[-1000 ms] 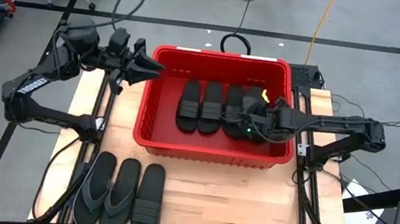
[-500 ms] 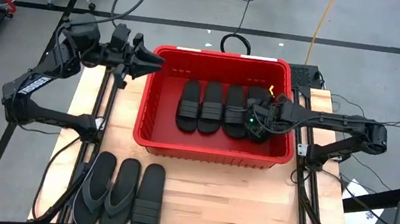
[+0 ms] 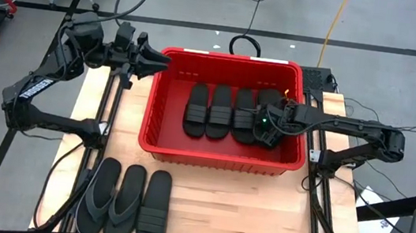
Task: Pick and place slides into bin
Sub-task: Put the black slipper into the red bin
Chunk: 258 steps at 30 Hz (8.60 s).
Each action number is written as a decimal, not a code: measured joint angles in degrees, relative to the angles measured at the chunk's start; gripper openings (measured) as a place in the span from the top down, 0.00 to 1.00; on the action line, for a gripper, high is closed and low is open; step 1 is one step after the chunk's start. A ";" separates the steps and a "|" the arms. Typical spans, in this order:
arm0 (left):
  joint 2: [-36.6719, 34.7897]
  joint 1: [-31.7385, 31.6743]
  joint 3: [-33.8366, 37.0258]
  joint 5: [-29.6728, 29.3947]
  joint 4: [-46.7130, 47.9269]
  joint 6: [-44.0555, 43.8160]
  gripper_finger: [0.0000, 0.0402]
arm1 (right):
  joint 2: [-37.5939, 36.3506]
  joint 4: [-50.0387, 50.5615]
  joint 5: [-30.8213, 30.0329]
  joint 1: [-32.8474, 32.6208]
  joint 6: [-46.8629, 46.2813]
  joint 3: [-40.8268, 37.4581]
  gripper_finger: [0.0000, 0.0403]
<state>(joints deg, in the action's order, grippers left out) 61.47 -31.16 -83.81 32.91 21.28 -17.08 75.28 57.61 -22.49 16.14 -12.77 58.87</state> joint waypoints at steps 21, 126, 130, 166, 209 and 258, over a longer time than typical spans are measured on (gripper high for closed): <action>0.02 0.00 0.00 0.14 -0.07 0.32 0.64 | -7.07 1.47 12.18 0.42 -2.88 -0.01 0.60; 0.02 -1.57 0.00 1.94 7.64 6.08 0.64 | 16.80 20.69 42.66 30.13 53.49 16.15 0.98; 0.02 -1.57 0.00 1.57 7.63 6.05 0.64 | 16.82 25.05 37.75 29.82 55.81 19.61 0.99; 0.00 -1.25 0.00 3.21 7.63 2.93 0.64 | 16.76 26.60 24.97 30.03 42.02 30.97 0.51; 0.00 -1.29 0.00 2.89 7.63 1.56 0.64 | 28.32 5.55 19.98 32.62 47.35 29.59 1.00; 0.00 -1.22 0.00 3.26 7.72 4.52 0.64 | 12.74 15.08 39.55 31.69 50.36 29.24 0.43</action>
<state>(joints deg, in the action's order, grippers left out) 61.47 -32.38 -83.81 36.16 28.99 -12.56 88.02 72.70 17.06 47.82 37.59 88.12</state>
